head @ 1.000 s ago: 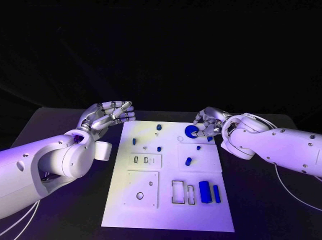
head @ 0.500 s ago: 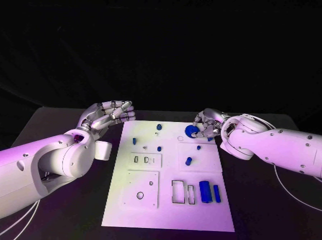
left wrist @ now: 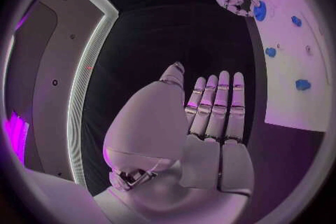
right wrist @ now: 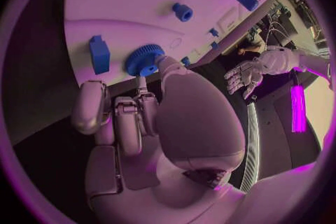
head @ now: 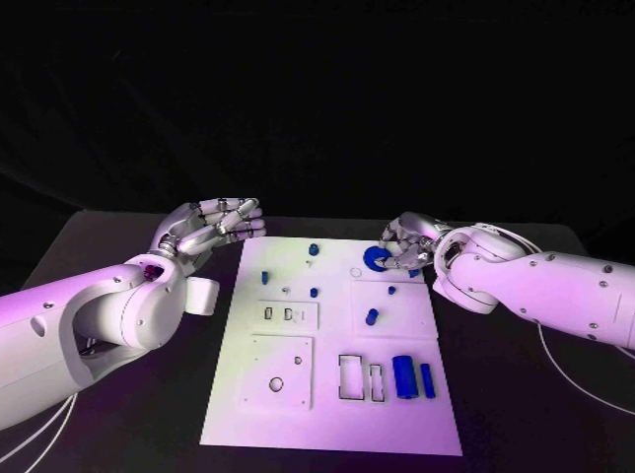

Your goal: Assemble the parts on the task board

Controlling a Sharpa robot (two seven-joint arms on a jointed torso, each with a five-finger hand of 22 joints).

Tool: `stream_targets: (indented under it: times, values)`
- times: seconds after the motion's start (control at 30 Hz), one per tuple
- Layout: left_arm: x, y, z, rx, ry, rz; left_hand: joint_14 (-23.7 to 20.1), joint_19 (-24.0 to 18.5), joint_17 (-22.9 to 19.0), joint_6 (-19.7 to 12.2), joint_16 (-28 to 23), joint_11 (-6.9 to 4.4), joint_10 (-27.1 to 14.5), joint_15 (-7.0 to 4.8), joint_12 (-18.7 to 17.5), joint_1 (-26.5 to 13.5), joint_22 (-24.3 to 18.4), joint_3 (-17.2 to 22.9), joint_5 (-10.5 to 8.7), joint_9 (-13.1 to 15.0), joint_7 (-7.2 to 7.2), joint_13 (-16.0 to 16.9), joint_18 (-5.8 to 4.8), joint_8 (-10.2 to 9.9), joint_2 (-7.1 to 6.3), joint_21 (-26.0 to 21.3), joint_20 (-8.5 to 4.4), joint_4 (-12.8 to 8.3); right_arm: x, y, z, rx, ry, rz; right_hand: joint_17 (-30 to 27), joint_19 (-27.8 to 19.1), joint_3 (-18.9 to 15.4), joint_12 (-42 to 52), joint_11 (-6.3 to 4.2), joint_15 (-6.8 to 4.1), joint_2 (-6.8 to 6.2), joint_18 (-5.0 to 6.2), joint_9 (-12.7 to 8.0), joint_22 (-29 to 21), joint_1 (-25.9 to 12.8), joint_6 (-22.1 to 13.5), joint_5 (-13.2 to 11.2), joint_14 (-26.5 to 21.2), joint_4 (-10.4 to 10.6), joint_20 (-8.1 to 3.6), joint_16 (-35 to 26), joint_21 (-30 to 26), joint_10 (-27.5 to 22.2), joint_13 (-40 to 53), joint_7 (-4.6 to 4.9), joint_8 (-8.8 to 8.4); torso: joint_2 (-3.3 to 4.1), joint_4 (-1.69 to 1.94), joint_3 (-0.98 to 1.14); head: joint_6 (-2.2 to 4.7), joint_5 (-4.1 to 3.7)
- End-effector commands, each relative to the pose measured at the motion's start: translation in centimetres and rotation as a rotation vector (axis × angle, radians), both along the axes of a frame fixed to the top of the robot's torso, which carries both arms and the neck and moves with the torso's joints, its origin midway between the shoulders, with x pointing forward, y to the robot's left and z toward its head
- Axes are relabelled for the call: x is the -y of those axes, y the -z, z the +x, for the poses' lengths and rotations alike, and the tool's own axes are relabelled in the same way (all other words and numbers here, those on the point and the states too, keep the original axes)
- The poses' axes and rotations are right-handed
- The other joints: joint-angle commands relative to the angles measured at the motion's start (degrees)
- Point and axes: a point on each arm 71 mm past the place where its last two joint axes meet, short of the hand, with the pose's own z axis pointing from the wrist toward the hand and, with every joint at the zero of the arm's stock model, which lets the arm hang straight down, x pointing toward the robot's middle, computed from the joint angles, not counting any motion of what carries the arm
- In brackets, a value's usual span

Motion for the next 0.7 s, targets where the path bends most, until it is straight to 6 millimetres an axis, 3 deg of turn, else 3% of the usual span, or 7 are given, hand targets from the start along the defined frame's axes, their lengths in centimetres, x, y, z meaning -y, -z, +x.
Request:
stream_targets:
  times: [0.03,0.3,0.43,0.53,0.7]
  values:
    - [0.2,-0.1,0.0,0.004,0.015,-0.008,-0.3,-0.2,0.1,-0.4,-0.2,-0.09,-0.5,-0.13,0.1,-0.5,-0.1,-0.4,-0.25,0.0,2.20,-0.1,0.53,-0.3,0.13,-0.3,0.14,0.1,0.0,0.2,-0.1,0.014,-0.004,-0.017,15.1,0.4,1.1,0.4,-0.04,-0.34,0.68,-1.17,0.0,0.1,-0.5,1.0,-0.1,5.9,0.0,-0.19,0.2,0.2,0.6,4.5,-0.26,-0.29,-0.02,0.01,0.03,0.00,0.06]
    - [0.1,-0.1,0.0,0.003,0.013,-0.010,-0.3,-0.2,0.1,-0.4,-0.2,-0.09,-0.5,-0.12,0.1,-0.6,-0.1,-0.4,-0.23,0.0,2.21,-0.1,0.54,-0.3,0.20,-0.3,0.15,0.1,-0.6,-0.9,-0.6,0.158,-0.025,-0.024,15.1,0.6,3.1,1.2,-0.39,-0.67,-0.48,-1.28,-0.2,0.8,-0.9,2.8,-1.3,5.9,-0.2,-0.51,0.2,0.6,1.5,5.7,-0.64,-0.87,0.00,0.00,0.02,0.33,0.00]
    - [0.1,-0.1,0.0,0.005,0.005,-0.013,-0.4,-0.2,0.1,-0.5,-0.2,-0.08,-0.5,-0.12,0.1,-0.6,-0.1,-0.4,-0.21,0.0,2.21,-0.1,0.54,-0.3,0.24,-0.3,0.15,0.1,-1.1,-1.6,-1.1,0.217,-0.050,-0.031,15.1,0.7,3.5,1.2,-0.47,-0.73,-0.99,-1.32,-0.2,1.0,-0.9,3.1,-1.6,5.9,-0.3,-0.57,0.2,0.7,1.5,5.6,-0.73,-1.03,-0.08,-0.04,-0.02,0.15,-0.04]
    - [0.0,-0.1,0.0,0.008,0.001,-0.015,-0.4,-0.2,0.1,-0.5,-0.2,-0.07,-0.5,-0.12,0.2,-0.5,-0.1,-0.4,-0.10,0.0,2.19,0.0,0.55,-0.2,0.39,-0.3,0.16,0.1,-2.1,-2.2,-1.4,0.254,-0.080,-0.038,15.1,0.8,5.8,1.1,-0.54,-0.82,-1.65,-1.35,-0.4,1.3,-0.2,3.5,-5.1,5.9,-0.6,-0.71,0.2,0.8,1.5,5.6,-0.81,-1.76,-0.03,-0.04,-0.01,0.28,-0.05]
    - [0.1,-0.2,0.1,0.012,-0.002,-0.017,-0.3,-0.2,0.2,-0.4,-0.1,-0.07,-0.5,-0.13,0.2,-0.5,-0.1,-0.3,-0.02,0.0,2.18,0.0,0.56,-0.2,0.47,-0.3,0.16,0.1,-4.3,-2.9,-1.6,0.299,-0.140,-0.054,15.1,0.9,7.1,1.0,-0.54,-0.82,-2.12,-1.42,-0.4,1.6,-0.2,3.8,-6.0,5.9,-0.6,-0.70,0.2,0.9,1.5,5.6,-0.77,-2.14,-0.04,0.07,-0.06,0.22,-0.15]
